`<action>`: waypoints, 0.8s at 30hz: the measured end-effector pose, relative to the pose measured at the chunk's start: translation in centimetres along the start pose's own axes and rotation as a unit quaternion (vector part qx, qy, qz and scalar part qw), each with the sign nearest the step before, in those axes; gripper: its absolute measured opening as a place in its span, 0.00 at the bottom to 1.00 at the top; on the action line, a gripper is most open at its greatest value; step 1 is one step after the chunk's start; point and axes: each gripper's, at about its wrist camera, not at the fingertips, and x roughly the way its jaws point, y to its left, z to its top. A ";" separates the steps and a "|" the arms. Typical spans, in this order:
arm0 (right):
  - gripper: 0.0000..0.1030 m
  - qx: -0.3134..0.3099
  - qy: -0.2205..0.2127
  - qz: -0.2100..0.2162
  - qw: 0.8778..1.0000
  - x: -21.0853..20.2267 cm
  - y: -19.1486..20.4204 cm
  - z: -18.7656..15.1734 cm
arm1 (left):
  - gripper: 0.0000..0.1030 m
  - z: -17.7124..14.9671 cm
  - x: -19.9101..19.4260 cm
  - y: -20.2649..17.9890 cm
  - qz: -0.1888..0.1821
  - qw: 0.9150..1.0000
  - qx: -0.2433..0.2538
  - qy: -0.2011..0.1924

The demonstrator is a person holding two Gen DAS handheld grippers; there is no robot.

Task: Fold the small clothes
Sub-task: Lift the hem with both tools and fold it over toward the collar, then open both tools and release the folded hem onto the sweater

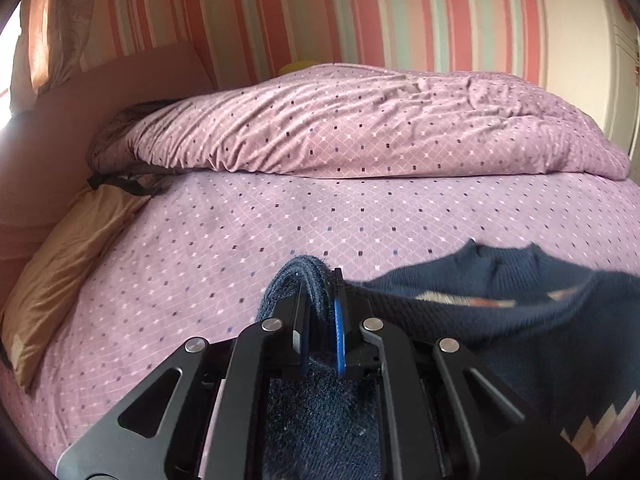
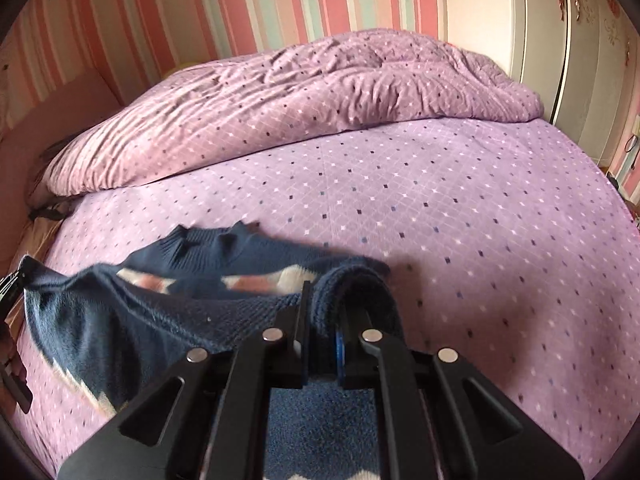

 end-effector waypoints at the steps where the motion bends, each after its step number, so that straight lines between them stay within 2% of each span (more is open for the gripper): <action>1: 0.08 0.006 0.004 0.002 1.000 1.0 -0.1 0.5 | 0.07 0.2 0.9 -0.3 0.003 1.000 0.001 0.002; 6: 0.08 0.023 0.033 0.002 0.999 6.4 -0.6 2.2 | 0.08 0.8 5.3 -1.8 0.016 1.000 0.011 0.015; 12: 0.08 0.011 0.060 -0.016 0.998 10.6 -0.2 2.5 | 0.08 0.7 9.3 -3.2 0.026 0.999 0.025 0.034; 16: 0.15 0.017 0.088 -0.021 0.996 12.9 -0.2 2.2 | 0.11 0.2 11.7 -3.9 0.027 0.997 0.042 0.061; 19: 0.16 0.008 0.097 -0.029 0.995 13.7 0.0 2.2 | 0.13 -0.3 12.9 -4.4 0.032 0.995 0.066 0.070; 21: 0.16 0.010 0.106 -0.029 0.994 14.2 0.0 2.4 | 0.14 -0.5 13.4 -4.2 0.028 0.994 0.064 0.078; 24: 0.25 0.029 0.126 -0.015 0.992 14.8 -0.5 3.0 | 0.17 -0.2 13.8 -3.8 0.017 0.994 0.059 0.093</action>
